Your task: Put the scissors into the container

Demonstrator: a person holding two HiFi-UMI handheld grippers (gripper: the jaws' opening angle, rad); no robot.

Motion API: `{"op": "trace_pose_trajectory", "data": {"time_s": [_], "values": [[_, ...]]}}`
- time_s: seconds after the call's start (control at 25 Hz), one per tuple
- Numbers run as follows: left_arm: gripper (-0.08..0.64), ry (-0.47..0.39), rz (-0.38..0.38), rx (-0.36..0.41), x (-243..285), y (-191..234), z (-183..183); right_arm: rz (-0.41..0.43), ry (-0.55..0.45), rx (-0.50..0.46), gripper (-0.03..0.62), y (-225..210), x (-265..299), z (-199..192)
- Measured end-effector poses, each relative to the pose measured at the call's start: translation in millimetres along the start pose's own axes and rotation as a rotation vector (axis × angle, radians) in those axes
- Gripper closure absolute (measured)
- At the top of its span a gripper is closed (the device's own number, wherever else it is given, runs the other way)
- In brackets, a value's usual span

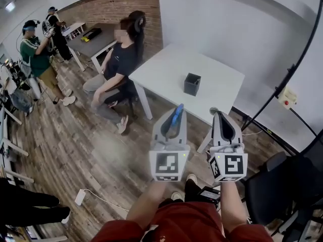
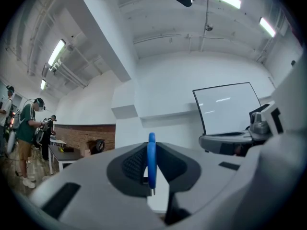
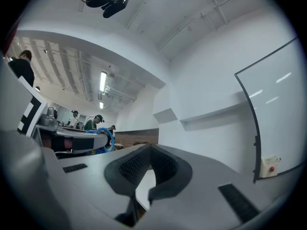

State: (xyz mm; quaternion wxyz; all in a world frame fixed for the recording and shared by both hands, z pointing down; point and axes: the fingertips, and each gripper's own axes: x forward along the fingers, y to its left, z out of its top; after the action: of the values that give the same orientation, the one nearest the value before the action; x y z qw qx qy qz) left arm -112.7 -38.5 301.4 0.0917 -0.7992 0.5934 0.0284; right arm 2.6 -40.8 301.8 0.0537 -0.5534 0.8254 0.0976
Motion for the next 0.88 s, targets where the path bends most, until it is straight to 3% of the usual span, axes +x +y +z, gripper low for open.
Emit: {"op": "trace_pose_trajectory", "data": {"time_s": [0.4,0.52,0.68,0.88], "values": [[0.506,0.008,-0.015,0.007,69.5,16.9,-25.9,-0.029,0.007,0.029,0.584,-33.2,63.7,-34.2],[0.506,0.017,-0.004,-0.023,100.2,16.9,-34.5,-0.03,0.019,0.049,0.584,-49.1,89.8,-49.7],[0.506,0.029,-0.005,0.016,142.0,22.7,-48.0,-0.018,0.037,0.049,0.584,-66.0,127.2,-64.3],[0.506,0.028,0.005,0.012,194.8,29.1,-55.4,-0.008,0.038,0.049,0.584,-91.5,173.0,-73.7]]}}
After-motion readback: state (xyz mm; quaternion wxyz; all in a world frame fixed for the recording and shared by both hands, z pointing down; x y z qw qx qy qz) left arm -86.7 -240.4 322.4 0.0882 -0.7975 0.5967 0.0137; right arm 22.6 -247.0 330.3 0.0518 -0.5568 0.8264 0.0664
